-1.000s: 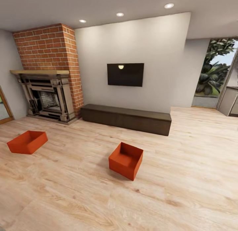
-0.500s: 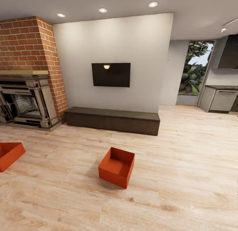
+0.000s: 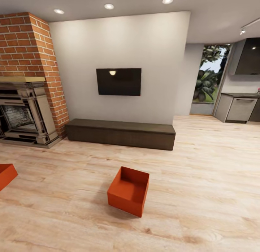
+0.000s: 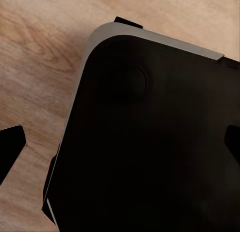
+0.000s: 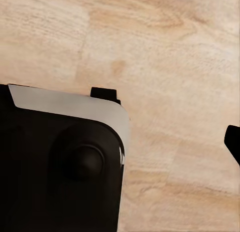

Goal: Move the two storage containers from the living room to the garage. In the garage, place one container on the floor and stack the other container on top of it (either order is fine).

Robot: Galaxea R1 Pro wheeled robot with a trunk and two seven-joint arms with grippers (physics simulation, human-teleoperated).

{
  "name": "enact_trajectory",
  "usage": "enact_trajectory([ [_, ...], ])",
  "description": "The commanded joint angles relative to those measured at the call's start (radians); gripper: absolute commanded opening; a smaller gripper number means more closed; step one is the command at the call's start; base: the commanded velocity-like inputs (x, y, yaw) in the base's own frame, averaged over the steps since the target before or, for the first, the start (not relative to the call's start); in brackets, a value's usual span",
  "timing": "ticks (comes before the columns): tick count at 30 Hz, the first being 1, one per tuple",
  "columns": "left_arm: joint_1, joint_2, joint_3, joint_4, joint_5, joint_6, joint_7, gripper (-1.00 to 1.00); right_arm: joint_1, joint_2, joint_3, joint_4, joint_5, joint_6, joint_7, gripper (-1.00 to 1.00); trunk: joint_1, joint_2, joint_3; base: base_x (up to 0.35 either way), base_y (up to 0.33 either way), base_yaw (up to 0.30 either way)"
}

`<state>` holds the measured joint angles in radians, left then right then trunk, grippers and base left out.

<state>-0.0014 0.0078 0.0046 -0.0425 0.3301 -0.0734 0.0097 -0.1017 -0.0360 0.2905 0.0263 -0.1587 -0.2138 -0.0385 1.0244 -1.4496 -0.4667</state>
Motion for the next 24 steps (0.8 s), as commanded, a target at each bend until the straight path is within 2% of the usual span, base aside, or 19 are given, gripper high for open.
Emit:
enact_trajectory([
  [1,0.000,0.000,0.000,0.000,0.003,-0.002,0.001,1.00,-0.001,0.000,0.009,0.003,-0.009,-0.006,-0.001,1.00,0.001,0.000,-0.001,0.314,0.187,0.000],
  [16,0.000,0.001,0.000,0.000,0.004,-0.002,0.001,1.00,-0.001,0.002,0.002,0.003,-0.014,-0.007,-0.001,1.00,0.001,0.000,-0.001,0.310,0.195,-0.008],
  [24,0.000,0.003,0.002,0.000,0.005,0.000,0.001,1.00,-0.001,0.005,0.000,0.003,-0.017,-0.007,-0.001,1.00,0.001,0.000,-0.001,0.250,0.269,-0.267],
])
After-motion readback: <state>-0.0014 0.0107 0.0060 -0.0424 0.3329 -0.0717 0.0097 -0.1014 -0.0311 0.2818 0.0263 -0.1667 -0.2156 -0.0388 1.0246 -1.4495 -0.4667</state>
